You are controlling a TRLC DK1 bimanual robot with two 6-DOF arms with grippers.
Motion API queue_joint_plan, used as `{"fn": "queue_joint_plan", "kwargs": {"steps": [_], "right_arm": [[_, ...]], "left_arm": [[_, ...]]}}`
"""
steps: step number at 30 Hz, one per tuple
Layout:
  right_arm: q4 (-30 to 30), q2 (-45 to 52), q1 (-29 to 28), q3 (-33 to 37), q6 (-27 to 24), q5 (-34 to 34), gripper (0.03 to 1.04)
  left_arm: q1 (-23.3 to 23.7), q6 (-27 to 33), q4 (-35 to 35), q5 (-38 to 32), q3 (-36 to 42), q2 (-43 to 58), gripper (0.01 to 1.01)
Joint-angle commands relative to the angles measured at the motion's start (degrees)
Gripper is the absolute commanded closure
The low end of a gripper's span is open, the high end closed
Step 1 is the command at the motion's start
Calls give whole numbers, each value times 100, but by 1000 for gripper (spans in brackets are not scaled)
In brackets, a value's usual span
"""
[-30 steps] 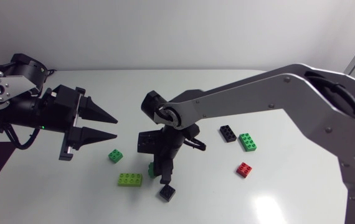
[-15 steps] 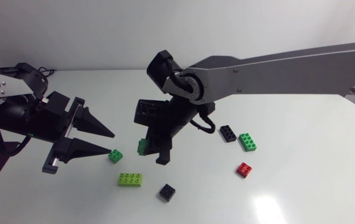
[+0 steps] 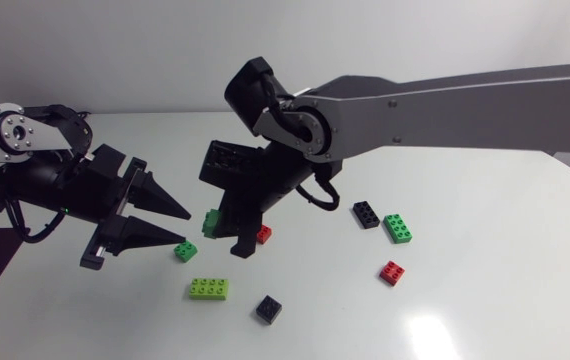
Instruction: Separate the duplo bricks
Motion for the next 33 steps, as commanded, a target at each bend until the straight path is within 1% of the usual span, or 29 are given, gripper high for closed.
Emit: {"fn": "queue_joint_plan", "kwargs": {"steps": [1,12,33], "right_arm": [[41,-165,107,145,149,-11,838],[85,-130,247,224,219,-11,838],[76,-60,327,312,245,-37,838]], "left_arm": [[-28,160,-48,83,210,132,518],[-28,124,-40,136,289,228,518],[-160,36,-57,197,385,264,515]]}}
